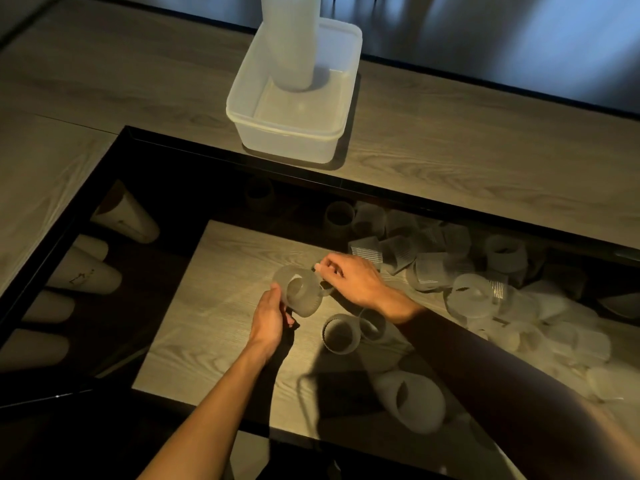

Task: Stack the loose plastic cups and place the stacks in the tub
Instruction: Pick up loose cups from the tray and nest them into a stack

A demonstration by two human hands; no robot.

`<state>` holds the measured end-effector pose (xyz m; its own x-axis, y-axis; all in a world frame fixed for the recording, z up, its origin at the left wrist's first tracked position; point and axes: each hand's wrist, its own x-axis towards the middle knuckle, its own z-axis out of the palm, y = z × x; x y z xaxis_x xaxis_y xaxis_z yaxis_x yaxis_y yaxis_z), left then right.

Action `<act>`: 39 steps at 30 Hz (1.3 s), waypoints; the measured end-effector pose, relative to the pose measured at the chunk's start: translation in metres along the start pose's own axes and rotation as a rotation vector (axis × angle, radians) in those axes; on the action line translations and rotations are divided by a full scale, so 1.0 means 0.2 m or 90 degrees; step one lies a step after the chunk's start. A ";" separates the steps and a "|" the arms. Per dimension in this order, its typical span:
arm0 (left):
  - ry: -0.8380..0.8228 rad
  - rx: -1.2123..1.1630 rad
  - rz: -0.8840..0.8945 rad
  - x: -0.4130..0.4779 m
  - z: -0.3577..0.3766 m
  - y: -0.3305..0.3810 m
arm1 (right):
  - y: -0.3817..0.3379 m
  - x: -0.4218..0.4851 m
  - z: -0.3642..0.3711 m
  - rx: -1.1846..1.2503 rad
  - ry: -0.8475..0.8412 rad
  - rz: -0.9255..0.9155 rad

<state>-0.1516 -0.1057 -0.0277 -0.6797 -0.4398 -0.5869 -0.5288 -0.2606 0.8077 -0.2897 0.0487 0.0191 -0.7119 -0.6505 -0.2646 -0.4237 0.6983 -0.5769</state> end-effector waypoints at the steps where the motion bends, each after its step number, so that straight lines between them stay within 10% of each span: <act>1: -0.006 0.017 0.015 -0.01 0.00 0.00 | -0.02 0.00 -0.01 0.024 -0.024 0.000; 6: -0.050 0.075 0.073 -0.04 -0.01 0.01 | -0.06 0.02 0.04 -0.059 -0.075 -0.076; 12: 0.150 0.192 0.077 0.04 -0.11 -0.03 | -0.12 -0.03 0.07 -0.152 -0.150 -0.138; 21: 0.076 0.311 0.009 0.18 -0.11 0.03 | -0.06 0.05 0.29 -0.145 -0.298 0.020; 28: 0.157 0.308 0.029 0.17 -0.14 0.05 | -0.09 0.03 0.16 -0.175 0.035 -0.066; 34: 0.191 0.279 0.032 0.13 -0.14 0.05 | -0.03 0.06 0.16 -0.268 -0.088 0.014; 39: 0.219 0.404 0.239 0.06 -0.12 0.09 | -0.02 0.03 0.14 -0.001 -0.006 0.082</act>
<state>-0.1577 -0.1377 -0.0187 -0.7297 -0.6671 -0.1502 -0.5543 0.4484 0.7013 -0.2769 0.0324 -0.0015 -0.7549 -0.5581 -0.3444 -0.3296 0.7769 -0.5364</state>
